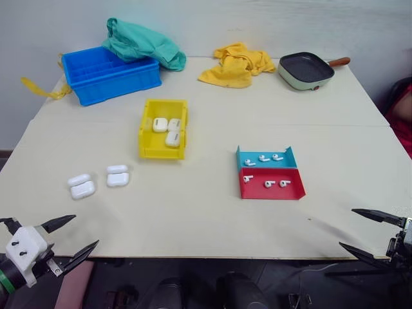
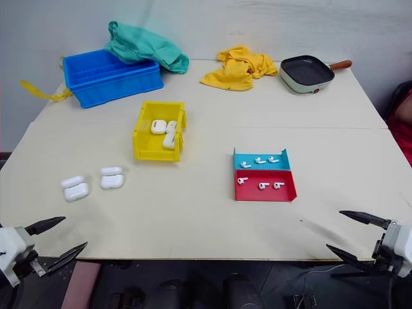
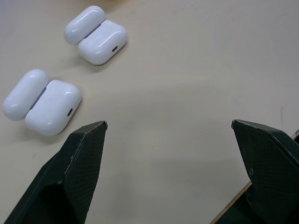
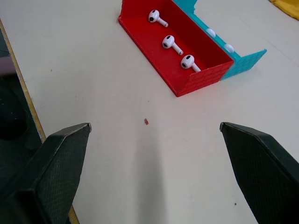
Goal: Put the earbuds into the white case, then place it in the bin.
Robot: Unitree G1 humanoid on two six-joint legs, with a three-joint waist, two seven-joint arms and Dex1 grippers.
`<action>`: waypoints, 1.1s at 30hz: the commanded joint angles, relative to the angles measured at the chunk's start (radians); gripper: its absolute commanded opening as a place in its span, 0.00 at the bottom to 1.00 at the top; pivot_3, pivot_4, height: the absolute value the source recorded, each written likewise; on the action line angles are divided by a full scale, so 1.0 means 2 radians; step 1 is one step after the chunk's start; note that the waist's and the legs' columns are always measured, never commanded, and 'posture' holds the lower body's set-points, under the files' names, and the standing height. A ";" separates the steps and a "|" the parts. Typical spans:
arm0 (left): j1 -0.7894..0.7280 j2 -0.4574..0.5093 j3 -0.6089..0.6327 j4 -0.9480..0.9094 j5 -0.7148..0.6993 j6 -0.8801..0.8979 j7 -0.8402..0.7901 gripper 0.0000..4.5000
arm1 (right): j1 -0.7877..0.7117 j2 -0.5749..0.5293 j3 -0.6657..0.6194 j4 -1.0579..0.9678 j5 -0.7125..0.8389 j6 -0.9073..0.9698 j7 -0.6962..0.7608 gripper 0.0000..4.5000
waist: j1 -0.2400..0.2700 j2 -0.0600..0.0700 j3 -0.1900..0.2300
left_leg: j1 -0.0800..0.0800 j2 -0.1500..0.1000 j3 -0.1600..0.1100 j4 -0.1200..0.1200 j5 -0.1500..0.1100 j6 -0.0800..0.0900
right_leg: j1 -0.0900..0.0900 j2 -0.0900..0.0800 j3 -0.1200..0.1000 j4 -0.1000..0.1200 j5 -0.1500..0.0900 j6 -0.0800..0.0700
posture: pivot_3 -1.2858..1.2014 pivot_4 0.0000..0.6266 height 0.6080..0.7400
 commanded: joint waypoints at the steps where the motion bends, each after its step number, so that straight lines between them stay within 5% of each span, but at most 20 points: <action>1: 0.003 0.004 0.004 -0.011 -0.013 0.007 0.001 1.00 | -0.004 0.001 0.004 0.002 0.003 -0.005 0.003 1.00 | -0.001 0.000 0.000 | 0.000 0.000 0.000 0.000 0.000 0.000 | 0.000 0.000 0.000 0.000 0.000 0.000 | 0.52 0.24 1.00; 7: 0.017 -0.012 0.043 -0.040 -0.068 0.061 0.022 1.00 | -0.048 0.030 0.029 -0.029 0.046 0.013 0.006 1.00 | -0.004 0.000 0.000 | 0.000 0.000 0.000 0.000 0.000 0.000 | 0.000 0.000 0.000 0.000 0.000 0.000 | 0.52 0.24 1.00; 18: 0.060 -0.101 0.205 -0.013 -0.129 0.282 0.275 1.00 | -0.125 0.133 0.099 -0.118 0.098 0.009 0.021 1.00 | -0.003 -0.001 0.001 | 0.000 0.000 0.000 0.000 0.000 0.000 | -0.001 0.001 0.000 0.001 0.000 0.000 | 0.52 0.24 1.00; 24: 0.065 -0.042 0.230 -0.112 -0.227 0.464 0.330 1.00 | -0.143 0.144 0.119 -0.105 0.098 0.002 0.045 1.00 | 0.010 -0.004 0.000 | 0.000 0.000 -0.003 0.001 0.000 0.000 | 0.000 0.000 0.000 0.001 0.000 0.000 | 0.52 0.24 1.00; 28: -0.001 0.040 0.231 -0.172 -0.303 0.629 0.416 1.00 | -0.155 0.140 0.122 -0.081 0.094 0.004 0.051 1.00 | 0.010 -0.002 0.001 | 0.000 0.000 -0.004 0.001 0.002 -0.002 | 0.001 0.000 -0.001 0.002 0.000 -0.001 | 0.52 0.24 1.00; 33: -0.247 0.078 0.167 -0.184 -0.342 0.814 0.556 1.00 | -0.166 0.130 0.122 -0.065 0.094 0.009 0.057 1.00 | 0.006 0.000 0.001 | 0.000 -0.001 -0.005 0.001 0.003 -0.002 | 0.000 0.000 -0.001 0.004 0.000 -0.001 | 0.52 0.24 1.00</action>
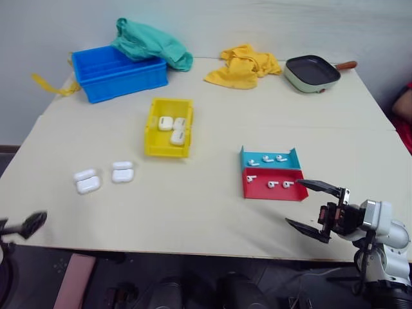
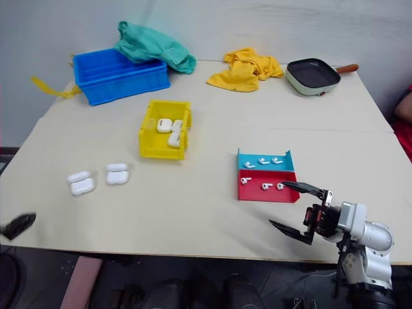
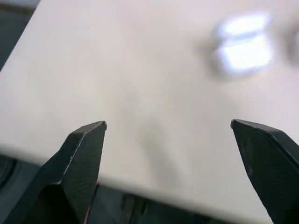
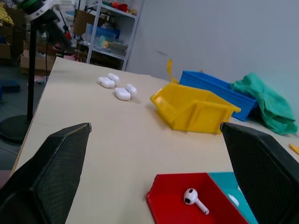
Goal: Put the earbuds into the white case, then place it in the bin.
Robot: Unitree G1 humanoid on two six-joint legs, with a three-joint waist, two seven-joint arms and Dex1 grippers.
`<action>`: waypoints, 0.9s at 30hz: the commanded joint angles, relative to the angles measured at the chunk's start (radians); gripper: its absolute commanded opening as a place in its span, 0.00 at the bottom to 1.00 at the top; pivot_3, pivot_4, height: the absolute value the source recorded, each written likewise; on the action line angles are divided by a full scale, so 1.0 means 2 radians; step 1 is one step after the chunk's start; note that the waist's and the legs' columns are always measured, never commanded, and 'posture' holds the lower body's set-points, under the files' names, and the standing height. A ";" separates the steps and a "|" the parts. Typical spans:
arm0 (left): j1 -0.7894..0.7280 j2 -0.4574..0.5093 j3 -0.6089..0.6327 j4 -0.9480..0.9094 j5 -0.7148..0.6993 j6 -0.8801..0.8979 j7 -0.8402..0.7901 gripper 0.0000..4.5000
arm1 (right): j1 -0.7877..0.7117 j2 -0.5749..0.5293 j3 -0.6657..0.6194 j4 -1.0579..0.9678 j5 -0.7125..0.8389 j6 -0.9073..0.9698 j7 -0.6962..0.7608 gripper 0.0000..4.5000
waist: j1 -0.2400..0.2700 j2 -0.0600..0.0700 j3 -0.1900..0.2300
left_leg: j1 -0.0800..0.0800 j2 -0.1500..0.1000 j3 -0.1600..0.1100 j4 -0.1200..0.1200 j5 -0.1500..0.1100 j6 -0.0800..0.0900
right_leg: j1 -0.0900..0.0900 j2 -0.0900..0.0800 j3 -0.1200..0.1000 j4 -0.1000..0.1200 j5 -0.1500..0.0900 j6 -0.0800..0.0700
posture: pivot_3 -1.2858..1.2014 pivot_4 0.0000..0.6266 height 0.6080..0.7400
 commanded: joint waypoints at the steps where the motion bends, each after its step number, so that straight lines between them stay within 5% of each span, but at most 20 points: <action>1: -0.146 -0.005 -0.061 -0.008 -0.002 0.110 0.105 1.00 | -0.005 -0.012 -0.007 0.001 0.007 0.000 0.019 1.00 | -0.002 0.001 0.000 | 0.000 0.000 0.000 0.000 0.000 -0.001 | 0.000 0.000 0.000 0.000 0.000 0.000 | 0.52 0.24 1.00; 9: -0.294 -0.100 -0.182 0.051 0.084 0.114 0.279 1.00 | 0.007 -0.008 -0.009 -0.010 0.000 -0.007 0.001 1.00 | -0.001 0.000 0.000 | -0.001 0.001 0.000 0.000 0.002 -0.005 | -0.003 0.001 -0.001 0.003 0.001 0.002 | 0.52 0.24 1.00; 27: -0.353 -0.196 -0.210 0.075 0.212 0.114 0.274 1.00 | 0.057 -0.006 -0.017 -0.052 -0.006 -0.012 -0.036 1.00 | 0.003 0.000 0.000 | -0.001 0.001 -0.002 0.001 0.003 -0.007 | -0.002 0.001 -0.003 0.004 0.001 0.002 | 0.52 0.24 1.00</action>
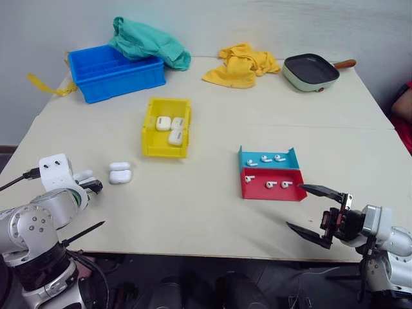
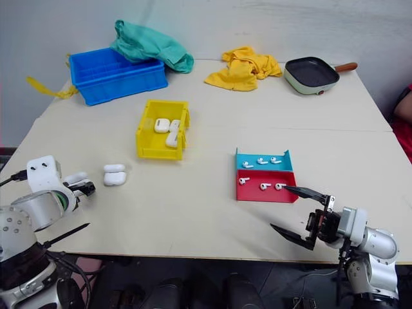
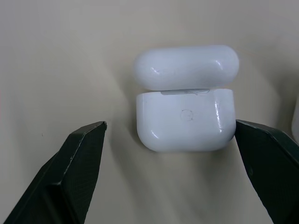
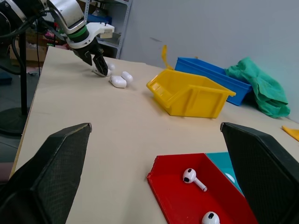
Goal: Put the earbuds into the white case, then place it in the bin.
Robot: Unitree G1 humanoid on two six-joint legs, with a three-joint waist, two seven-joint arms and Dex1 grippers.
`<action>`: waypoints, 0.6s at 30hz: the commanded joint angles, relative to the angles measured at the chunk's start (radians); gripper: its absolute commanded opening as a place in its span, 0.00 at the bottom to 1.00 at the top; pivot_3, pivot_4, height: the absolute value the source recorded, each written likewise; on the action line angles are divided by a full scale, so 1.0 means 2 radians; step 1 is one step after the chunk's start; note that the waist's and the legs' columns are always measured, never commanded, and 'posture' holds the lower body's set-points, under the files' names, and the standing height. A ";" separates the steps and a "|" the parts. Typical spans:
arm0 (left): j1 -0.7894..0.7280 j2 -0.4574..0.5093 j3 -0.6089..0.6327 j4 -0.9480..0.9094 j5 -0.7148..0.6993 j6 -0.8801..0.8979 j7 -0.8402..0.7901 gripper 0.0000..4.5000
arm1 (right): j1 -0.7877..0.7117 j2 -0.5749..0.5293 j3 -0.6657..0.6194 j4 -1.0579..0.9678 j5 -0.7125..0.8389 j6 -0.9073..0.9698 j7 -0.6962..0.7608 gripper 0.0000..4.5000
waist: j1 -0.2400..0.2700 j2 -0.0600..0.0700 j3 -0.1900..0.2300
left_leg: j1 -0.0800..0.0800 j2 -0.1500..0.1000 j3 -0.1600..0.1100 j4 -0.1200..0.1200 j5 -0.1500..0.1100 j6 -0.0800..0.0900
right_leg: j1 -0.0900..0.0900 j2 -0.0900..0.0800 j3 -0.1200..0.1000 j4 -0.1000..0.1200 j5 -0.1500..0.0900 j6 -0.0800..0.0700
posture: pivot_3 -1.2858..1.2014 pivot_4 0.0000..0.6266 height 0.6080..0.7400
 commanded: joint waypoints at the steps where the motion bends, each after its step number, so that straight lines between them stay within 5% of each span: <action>1: -0.023 -0.011 0.005 -0.005 0.033 -0.001 -0.005 1.00 | 0.010 0.000 -0.014 -0.019 0.006 -0.010 -0.005 1.00 | 0.000 0.000 0.000 | 0.000 0.000 0.000 0.000 0.000 0.000 | 0.000 0.000 0.000 0.000 0.000 0.000 | 0.52 0.24 1.00; 18: -0.030 -0.006 -0.037 0.022 0.120 -0.001 -0.080 1.00 | 0.023 0.005 -0.014 -0.018 0.007 -0.023 -0.009 1.00 | 0.000 0.000 0.000 | 0.000 0.000 -0.001 0.000 0.000 0.000 | 0.000 0.000 -0.001 0.000 0.000 0.000 | 0.52 0.24 1.00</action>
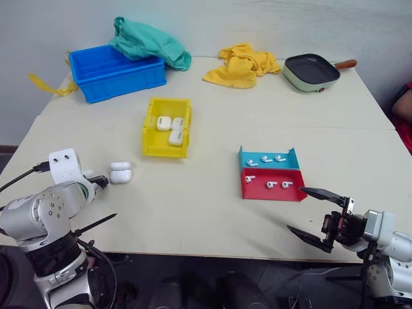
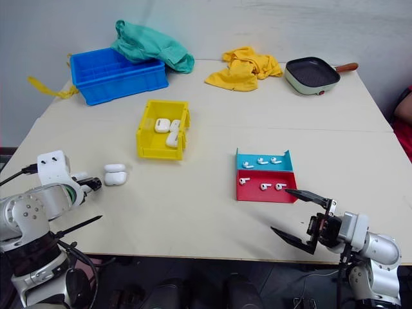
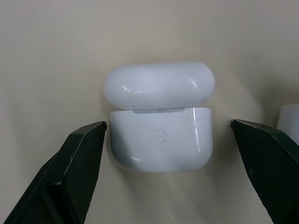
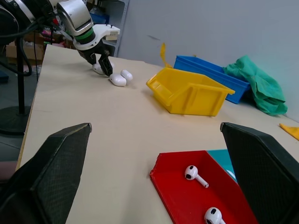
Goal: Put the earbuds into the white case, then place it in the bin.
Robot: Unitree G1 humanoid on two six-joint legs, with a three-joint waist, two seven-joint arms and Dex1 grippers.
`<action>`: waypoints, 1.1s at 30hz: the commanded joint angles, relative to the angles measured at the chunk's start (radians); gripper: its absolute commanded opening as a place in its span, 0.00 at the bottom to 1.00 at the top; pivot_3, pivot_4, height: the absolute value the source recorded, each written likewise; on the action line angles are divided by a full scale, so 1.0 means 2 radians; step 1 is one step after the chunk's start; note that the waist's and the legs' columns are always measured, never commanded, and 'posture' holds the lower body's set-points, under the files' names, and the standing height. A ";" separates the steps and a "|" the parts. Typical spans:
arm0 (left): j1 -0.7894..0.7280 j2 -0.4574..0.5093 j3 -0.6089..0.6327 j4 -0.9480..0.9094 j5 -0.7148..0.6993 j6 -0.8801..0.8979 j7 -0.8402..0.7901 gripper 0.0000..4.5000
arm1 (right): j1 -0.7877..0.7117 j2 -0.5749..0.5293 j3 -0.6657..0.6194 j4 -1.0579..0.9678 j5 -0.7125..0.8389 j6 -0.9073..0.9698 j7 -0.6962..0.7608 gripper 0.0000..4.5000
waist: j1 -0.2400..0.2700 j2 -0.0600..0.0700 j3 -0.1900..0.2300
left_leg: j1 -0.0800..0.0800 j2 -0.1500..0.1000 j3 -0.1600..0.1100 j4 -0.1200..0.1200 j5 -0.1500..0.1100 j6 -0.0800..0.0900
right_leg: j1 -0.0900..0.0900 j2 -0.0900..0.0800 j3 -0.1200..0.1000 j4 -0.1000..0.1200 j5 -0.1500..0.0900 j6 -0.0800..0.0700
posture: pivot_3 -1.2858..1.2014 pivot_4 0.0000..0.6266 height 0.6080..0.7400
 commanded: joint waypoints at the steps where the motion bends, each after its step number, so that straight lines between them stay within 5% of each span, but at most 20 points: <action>1: 0.006 0.004 -0.001 -0.003 0.022 0.001 -0.014 1.00 | 0.007 0.005 -0.013 -0.011 0.007 -0.013 -0.003 1.00 | 0.000 0.000 0.000 | 0.000 0.000 0.000 0.000 0.000 0.000 | 0.000 0.000 0.000 0.000 0.000 0.000 | 0.52 0.24 1.00; 5: 0.012 0.004 -0.002 -0.003 0.037 0.001 -0.028 0.86 | 0.011 0.006 -0.014 -0.011 0.006 -0.016 -0.005 1.00 | -0.001 0.000 0.000 | 0.000 0.000 0.000 0.000 0.000 0.000 | 0.000 0.000 0.000 0.000 0.000 0.000 | 0.52 0.24 1.00; 9: 0.024 0.008 0.005 -0.009 0.049 0.001 -0.042 0.62 | 0.016 0.004 -0.017 -0.009 0.007 -0.021 -0.003 1.00 | -0.002 0.000 0.000 | 0.000 0.000 0.000 0.000 0.000 0.000 | 0.000 0.000 0.000 0.000 0.000 0.000 | 0.52 0.24 1.00; 14: 0.067 0.032 0.105 -0.068 0.024 -0.043 -0.136 0.62 | 0.020 -0.003 -0.031 -0.008 0.009 -0.022 -0.011 1.00 | -0.005 0.000 0.000 | 0.000 0.000 0.000 -0.001 0.000 -0.001 | -0.001 0.000 0.000 0.001 0.000 0.000 | 0.52 0.24 1.00; 19: 0.112 0.098 0.149 -0.072 -0.123 -0.197 -0.412 0.62 | 0.027 -0.023 -0.050 -0.015 0.010 0.000 -0.026 1.00 | 0.003 -0.001 0.001 | 0.000 0.000 -0.002 -0.001 0.000 -0.001 | 0.000 0.000 -0.002 0.000 0.000 0.000 | 0.52 0.24 1.00; 22: 0.150 0.122 0.106 -0.094 -0.159 -0.286 -0.541 0.62 | 0.038 -0.043 -0.058 -0.026 0.013 0.023 -0.027 1.00 | 0.009 0.001 0.000 | 0.000 -0.001 -0.003 -0.001 0.000 0.000 | 0.002 -0.002 -0.004 -0.003 0.000 0.000 | 0.52 0.24 1.00; 27: 0.126 0.099 -0.087 -0.087 -0.132 -0.420 -0.642 0.62 | 0.106 -0.115 -0.091 -0.051 -0.034 0.111 -0.085 1.00 | 0.016 0.003 0.001 | -0.002 -0.004 -0.004 -0.002 0.001 0.002 | 0.003 -0.006 -0.005 -0.008 0.000 0.000 | 0.52 0.24 1.00; 33: 0.092 -0.044 -0.248 -0.046 -0.121 -0.580 -0.724 0.62 | 0.204 -0.122 -0.147 -0.089 -0.079 0.167 -0.151 1.00 | 0.010 0.003 0.000 | -0.005 -0.005 -0.004 -0.002 0.002 0.004 | 0.002 -0.005 -0.005 -0.009 0.000 0.000 | 0.52 0.24 1.00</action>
